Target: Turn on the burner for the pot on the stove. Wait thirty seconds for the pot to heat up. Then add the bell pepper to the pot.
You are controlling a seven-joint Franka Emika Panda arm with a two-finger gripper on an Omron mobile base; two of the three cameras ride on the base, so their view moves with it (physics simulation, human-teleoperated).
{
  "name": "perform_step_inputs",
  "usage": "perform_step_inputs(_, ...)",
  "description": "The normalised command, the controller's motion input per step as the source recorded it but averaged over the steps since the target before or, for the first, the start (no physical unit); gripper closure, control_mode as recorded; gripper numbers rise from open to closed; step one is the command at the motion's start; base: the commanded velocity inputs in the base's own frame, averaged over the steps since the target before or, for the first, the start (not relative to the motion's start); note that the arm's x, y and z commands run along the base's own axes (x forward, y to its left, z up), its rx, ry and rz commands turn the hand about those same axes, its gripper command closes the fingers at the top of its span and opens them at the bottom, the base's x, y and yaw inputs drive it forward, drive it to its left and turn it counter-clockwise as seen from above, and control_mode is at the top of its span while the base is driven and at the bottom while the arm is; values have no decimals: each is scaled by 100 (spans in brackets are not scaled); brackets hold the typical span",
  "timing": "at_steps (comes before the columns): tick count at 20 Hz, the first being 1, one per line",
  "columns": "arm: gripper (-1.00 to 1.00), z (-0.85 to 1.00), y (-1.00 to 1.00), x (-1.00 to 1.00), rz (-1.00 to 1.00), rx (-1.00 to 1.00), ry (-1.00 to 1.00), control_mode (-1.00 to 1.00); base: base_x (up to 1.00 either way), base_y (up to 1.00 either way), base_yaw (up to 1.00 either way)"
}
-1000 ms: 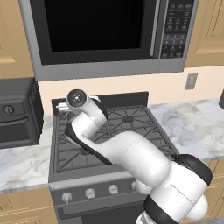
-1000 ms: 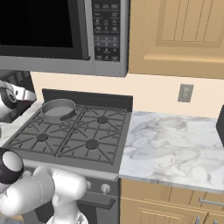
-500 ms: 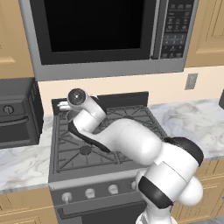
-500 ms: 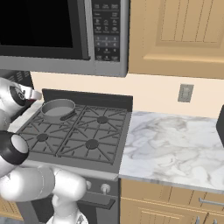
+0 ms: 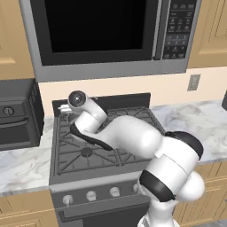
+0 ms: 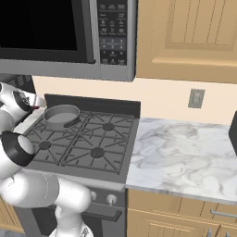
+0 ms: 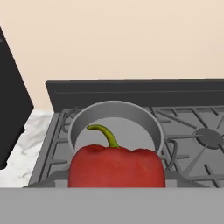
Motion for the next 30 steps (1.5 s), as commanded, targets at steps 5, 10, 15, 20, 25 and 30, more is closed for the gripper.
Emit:
perform_step_inputs(5, 100, -21, -3, 2, 0, 0, 4, -100, 0, 0, 0)
perform_step_inputs(10, 100, -1, -2, 13, 0, 0, 2, -100, 0, 0, 0)
perform_step_inputs(15, 100, -2, -5, 18, 0, 2, 2, -100, 0, 0, 0)
perform_step_inputs(20, 100, -8, -1, 19, 0, 1, 1, -100, 0, 0, 0)
perform_step_inputs(25, 100, -26, -1, 9, 0, 0, 0, -100, 0, 0, 0)
perform_step_inputs(30, 100, -8, -4, 10, 0, 0, 0, -100, 0, 0, 0)
